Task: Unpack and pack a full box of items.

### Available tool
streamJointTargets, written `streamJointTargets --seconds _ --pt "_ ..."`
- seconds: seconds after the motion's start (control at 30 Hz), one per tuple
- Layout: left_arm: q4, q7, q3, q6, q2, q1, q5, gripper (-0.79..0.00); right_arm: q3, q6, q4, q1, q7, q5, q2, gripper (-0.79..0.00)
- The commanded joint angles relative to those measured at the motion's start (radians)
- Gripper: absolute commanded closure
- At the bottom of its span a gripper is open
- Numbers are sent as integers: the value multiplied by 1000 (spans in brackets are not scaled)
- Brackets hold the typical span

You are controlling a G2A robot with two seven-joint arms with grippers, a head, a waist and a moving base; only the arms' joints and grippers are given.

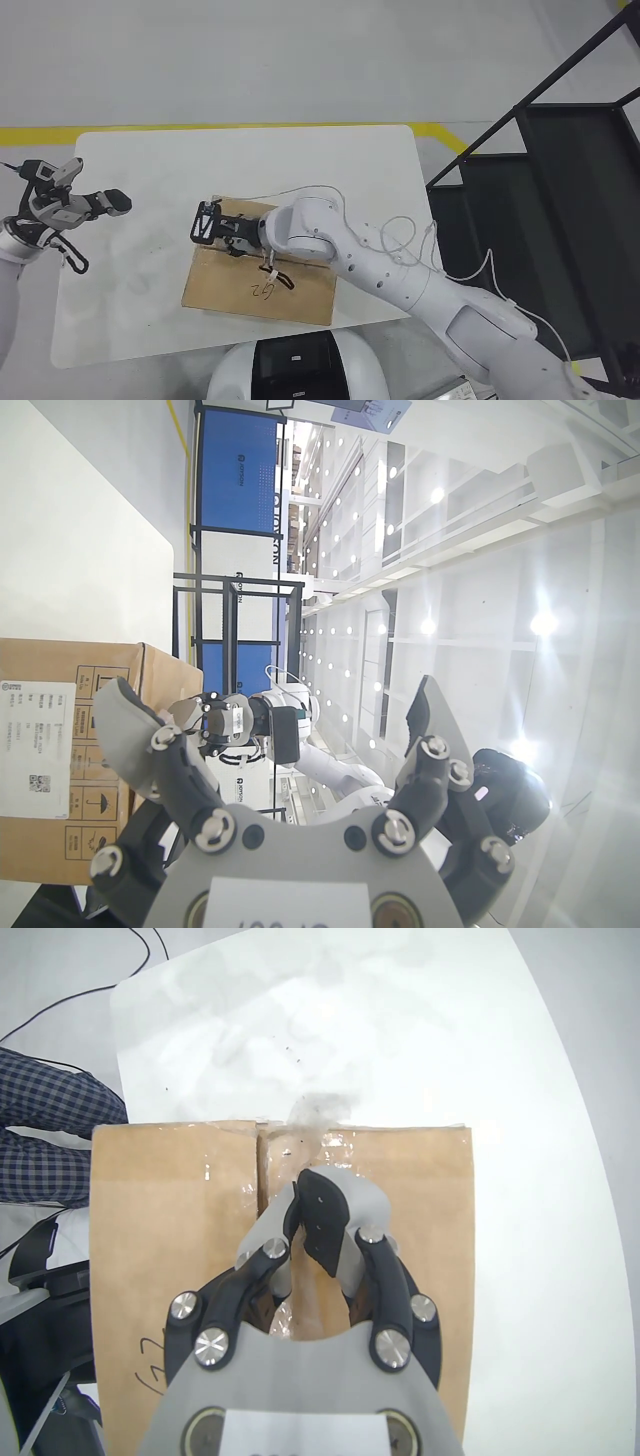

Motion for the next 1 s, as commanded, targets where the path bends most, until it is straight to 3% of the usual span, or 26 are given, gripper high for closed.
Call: streamJointTargets --seconds 0.0,0.33,0.53,0.97 --pt "-1 -2 -2 -1 -1 1 -1 -785 16 -42 -18 -9 -27 27 4 0" --pt "-2 -6 -4 8 -7 0 4 -785 117 -190 -70 -62 -114 81 36 0" --pt "5 -10 -5 13 -10 -7 5 -785 123 -265 -36 -52 -175 122 35 0" --pt "27 -8 -23 19 -14 -15 4 -785 -32 -259 179 77 -181 148 -41 0"
